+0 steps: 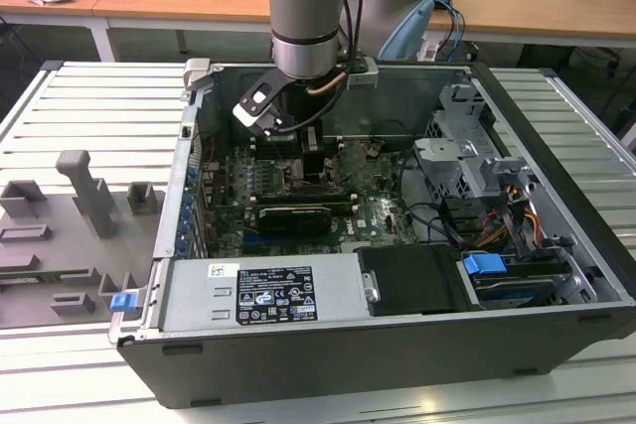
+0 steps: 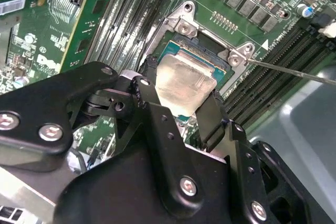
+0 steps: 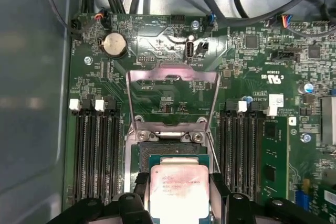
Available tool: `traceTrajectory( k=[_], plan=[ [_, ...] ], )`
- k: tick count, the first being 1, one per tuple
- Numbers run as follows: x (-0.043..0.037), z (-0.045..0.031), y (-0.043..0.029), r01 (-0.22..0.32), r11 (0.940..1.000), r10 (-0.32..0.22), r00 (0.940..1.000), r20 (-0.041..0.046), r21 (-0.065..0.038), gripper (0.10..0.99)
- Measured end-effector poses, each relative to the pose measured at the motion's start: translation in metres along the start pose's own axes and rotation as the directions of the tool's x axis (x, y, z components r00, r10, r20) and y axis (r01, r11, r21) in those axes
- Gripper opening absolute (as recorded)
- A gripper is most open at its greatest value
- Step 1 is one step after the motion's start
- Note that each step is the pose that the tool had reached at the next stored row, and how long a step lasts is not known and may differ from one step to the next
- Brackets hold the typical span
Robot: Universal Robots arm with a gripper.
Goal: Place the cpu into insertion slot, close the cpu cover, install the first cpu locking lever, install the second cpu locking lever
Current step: 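Place the cpu into insertion slot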
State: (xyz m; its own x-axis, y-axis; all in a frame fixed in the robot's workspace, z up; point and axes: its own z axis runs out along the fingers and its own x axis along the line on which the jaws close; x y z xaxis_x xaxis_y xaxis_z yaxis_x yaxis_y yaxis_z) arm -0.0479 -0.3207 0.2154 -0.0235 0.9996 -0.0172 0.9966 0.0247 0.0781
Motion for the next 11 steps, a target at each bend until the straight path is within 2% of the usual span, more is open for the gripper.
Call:
traceTrajectory(
  k=[5,11],
  plan=[
    [0.0018,0.002,-0.0001,-0.033,0.9995,0.033,0.9995,0.0027,0.0,0.541],
    [0.0054,0.0067,0.0013,-0.033,0.9995,0.033,0.9994,0.0028,0.002,0.541]
  ],
)
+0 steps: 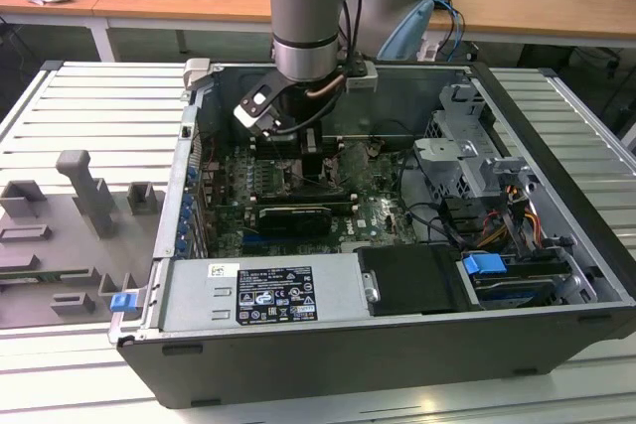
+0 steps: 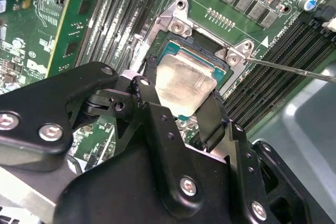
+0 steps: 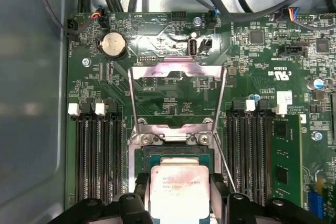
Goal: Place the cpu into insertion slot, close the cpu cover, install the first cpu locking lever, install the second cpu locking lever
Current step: 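Place the cpu into insertion slot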
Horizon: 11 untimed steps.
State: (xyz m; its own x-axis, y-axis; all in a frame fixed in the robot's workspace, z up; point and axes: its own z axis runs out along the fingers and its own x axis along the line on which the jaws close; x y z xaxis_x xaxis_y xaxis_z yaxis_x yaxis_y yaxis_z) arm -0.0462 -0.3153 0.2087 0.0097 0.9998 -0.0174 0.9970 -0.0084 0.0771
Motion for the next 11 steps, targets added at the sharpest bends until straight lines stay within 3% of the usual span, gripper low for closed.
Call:
traceTrajectory(
  k=[11],
  plan=[
    [0.0019,0.0095,0.0003,0.0,1.0,0.0,1.0,0.0004,0.002,0.541]
  ],
)
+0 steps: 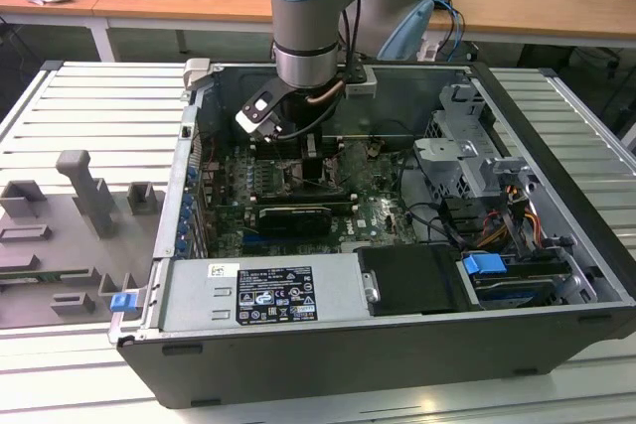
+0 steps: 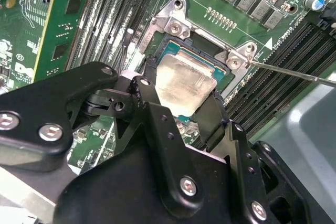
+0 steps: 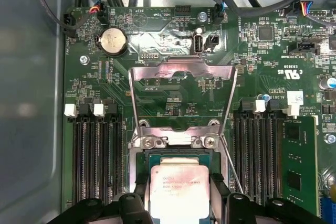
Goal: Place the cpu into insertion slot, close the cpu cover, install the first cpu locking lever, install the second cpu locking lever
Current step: 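Place the cpu into insertion slot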
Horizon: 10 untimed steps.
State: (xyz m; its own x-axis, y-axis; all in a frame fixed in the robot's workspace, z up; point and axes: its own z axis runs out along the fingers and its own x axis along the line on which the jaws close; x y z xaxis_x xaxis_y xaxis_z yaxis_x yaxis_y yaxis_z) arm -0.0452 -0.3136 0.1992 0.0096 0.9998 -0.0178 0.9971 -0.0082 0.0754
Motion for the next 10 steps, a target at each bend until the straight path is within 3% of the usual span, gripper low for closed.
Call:
traceTrajectory(
  k=[5,6,7,10],
  plan=[
    [0.0,0.0002,0.0,0.0,1.0,0.0,1.0,-0.0001,0.0,0.541],
    [0.0001,0.0004,0.0,0.0,1.0,0.0,1.0,-0.0002,0.0,0.549],
    [0.0,0.0004,0.0,0.0,1.0,0.0,1.0,0.0,0.0,0.616],
    [0.0,-0.0028,0.0002,0.0,1.0,0.0,1.0,-0.0002,0.0,0.616]
  ],
)
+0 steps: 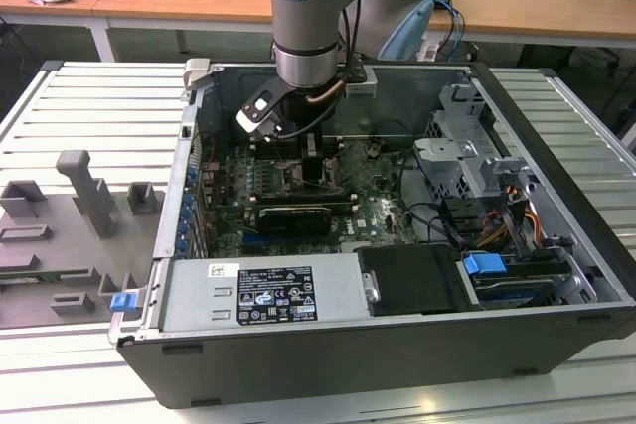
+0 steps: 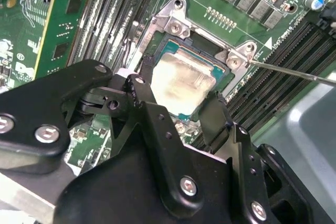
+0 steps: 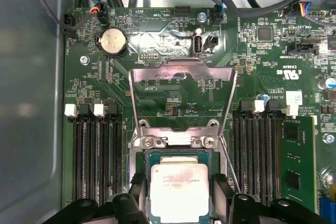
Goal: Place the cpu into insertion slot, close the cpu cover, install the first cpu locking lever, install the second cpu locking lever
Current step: 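Place the cpu into insertion slot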
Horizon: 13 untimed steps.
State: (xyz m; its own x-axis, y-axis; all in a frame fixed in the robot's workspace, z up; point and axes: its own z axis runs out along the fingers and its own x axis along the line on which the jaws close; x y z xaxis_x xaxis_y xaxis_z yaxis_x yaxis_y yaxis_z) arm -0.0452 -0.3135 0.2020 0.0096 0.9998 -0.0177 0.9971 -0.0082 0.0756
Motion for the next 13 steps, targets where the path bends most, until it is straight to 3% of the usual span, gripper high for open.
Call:
traceTrajectory(
  k=[4,6,7,11,13],
  plan=[
    [0.0,-0.0047,0.0004,0.0,1.0,0.0,1.0,-0.0001,0.0,0.6],
    [-0.0001,-0.0067,0.0005,0.0,1.0,0.0,1.0,0.0002,0.002,0.471],
    [-0.0002,-0.0079,0.0007,0.0,1.0,0.0,1.0,0.0003,0.003,0.471],
    [-0.0002,-0.0115,0.001,0.0,1.0,0.0,1.0,0.0002,0.004,0.227],
    [-0.0002,-0.0134,0.0011,0.0,1.0,0.0,1.0,0.0003,0.005,0.227]
  ],
)
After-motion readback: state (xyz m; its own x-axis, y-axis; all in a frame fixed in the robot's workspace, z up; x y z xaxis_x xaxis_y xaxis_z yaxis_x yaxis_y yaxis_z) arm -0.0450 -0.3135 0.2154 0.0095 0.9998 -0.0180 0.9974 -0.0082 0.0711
